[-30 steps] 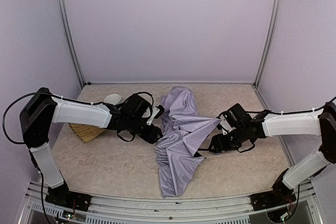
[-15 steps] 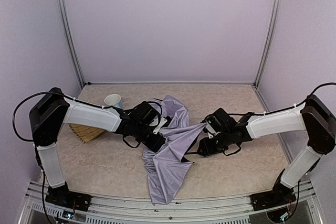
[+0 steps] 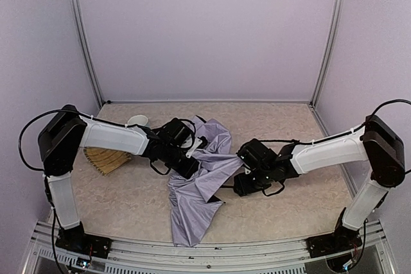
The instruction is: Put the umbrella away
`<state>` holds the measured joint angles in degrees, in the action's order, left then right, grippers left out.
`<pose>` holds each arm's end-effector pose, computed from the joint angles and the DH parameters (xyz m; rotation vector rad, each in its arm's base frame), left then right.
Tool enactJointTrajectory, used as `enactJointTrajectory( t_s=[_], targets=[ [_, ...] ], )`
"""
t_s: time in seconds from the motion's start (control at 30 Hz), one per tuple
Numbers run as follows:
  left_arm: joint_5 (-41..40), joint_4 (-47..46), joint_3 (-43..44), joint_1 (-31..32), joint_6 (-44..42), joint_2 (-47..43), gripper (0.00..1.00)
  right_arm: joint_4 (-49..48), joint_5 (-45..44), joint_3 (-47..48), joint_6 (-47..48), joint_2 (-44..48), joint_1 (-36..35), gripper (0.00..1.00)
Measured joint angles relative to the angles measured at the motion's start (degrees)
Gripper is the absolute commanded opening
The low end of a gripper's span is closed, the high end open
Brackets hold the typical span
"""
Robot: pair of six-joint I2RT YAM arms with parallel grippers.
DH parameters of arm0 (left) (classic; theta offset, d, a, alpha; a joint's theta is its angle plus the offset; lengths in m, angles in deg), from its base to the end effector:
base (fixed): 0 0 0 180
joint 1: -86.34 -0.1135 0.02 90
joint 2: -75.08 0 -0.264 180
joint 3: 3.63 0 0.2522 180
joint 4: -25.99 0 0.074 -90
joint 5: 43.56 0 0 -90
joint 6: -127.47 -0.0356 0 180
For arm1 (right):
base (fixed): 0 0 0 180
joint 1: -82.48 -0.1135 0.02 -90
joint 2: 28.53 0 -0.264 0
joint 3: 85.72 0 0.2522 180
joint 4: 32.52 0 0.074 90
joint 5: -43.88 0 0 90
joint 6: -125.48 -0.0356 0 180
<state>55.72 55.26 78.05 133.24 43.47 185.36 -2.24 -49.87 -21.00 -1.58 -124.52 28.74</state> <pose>0.2630 -0.2894 0.1480 0.9876 2.4705 -0.5344 0.1884 0.2529 0.1489 -0.3716 2.6900 0.4277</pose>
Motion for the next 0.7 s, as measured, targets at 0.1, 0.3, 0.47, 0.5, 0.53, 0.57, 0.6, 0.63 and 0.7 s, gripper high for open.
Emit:
enactJointTrajectory(
  t_s=[0.1, 0.3, 0.47, 0.5, 0.53, 0.57, 0.6, 0.63, 0.7],
  targets=[
    [0.44, -0.61, 1.25, -0.87, -0.24, 0.04, 0.46, 0.79, -0.22, -0.13, 0.02, 0.70, -0.15, 0.65],
    [0.55, -1.29, 6.21, -3.39, -2.21, 0.85, 0.66, 3.72, -1.57, -0.35, 0.94, 3.76, -1.05, 0.69],
    [-0.04, -2.45, 6.64, -6.56, -3.48, -0.63, 0.81, 4.63, -1.86, -0.20, 6.14, 8.76, -1.22, 0.73],
    [-0.48, -2.60, 6.38, -7.50, -3.74, -1.75, 0.82, 4.68, -1.86, -0.04, 7.28, 9.57, -1.22, 0.74],
    [-0.83, -2.69, 6.23, -8.31, -4.00, -3.15, 0.82, 4.81, -1.86, 0.17, 8.46, 10.05, -1.22, 0.74],
    [-1.29, -2.99, 6.21, -9.16, -4.35, -4.85, 0.82, 5.03, -1.86, 0.46, 9.60, 10.29, -1.22, 0.74],
    [-1.86, -3.58, 6.21, -9.81, -4.70, -6.56, 0.82, 5.16, -1.86, 0.68, 10.64, 10.29, -1.22, 0.75],
    [-2.23, -4.02, 6.21, -10.12, -5.01, -7.98, 0.82, 5.25, -1.73, 0.79, 11.43, 10.29, -1.22, 0.75],
    [-2.58, -5.31, 5.99, -10.03, -5.66, -11.47, 0.82, 6.14, -1.38, 1.03, 13.40, 10.29, -1.20, 0.75]
  ],
)
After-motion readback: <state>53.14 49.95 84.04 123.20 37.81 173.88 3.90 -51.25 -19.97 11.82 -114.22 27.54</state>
